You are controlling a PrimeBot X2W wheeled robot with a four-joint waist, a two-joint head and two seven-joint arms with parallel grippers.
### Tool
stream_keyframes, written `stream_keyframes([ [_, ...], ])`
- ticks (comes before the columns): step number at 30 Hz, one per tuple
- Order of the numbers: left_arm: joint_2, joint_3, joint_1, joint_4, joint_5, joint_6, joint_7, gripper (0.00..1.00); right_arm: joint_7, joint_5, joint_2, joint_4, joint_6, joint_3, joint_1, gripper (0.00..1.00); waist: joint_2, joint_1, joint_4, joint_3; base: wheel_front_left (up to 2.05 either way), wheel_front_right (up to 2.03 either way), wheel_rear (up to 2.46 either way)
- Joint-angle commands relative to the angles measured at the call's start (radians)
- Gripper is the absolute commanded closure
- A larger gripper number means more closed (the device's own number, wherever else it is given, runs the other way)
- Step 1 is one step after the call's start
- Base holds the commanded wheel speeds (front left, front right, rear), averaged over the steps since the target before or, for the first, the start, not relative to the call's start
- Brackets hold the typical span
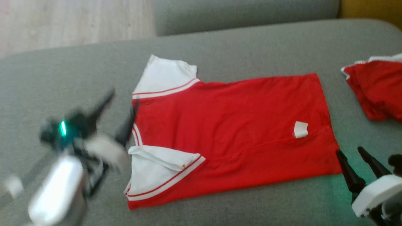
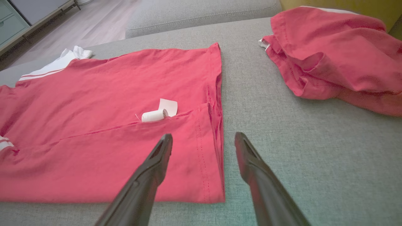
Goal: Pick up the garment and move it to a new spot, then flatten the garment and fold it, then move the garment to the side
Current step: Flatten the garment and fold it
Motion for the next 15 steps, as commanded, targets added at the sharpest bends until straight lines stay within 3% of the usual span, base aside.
stream_keyframes([
  [1, 0.043, 0.046, -0.136, -0.029, -0.005, -0.011, 0.043, 0.00, 0.008, -0.014, -0.024, -0.051, 0.003, 0.001, -0.042, 0.00, 0.0000, -0.0001, -0.025, 0.054, 0.00, 0.00, 0.00],
  [9, 0.095, -0.019, -0.525, 0.144, -0.090, -0.040, 0.264, 0.00, 0.038, -0.029, -0.020, -0.113, 0.003, -0.007, -0.110, 0.00, 0.0000, -0.0001, -0.075, 0.214, 0.00, 0.00, 0.00],
  [15, 0.118, -0.111, -0.720, 0.296, -0.213, -0.041, 0.391, 0.00, 0.034, -0.024, -0.016, -0.112, 0.003, 0.008, -0.167, 0.00, 0.0000, -0.0001, -0.104, 0.301, 0.00, 0.00, 0.00],
])
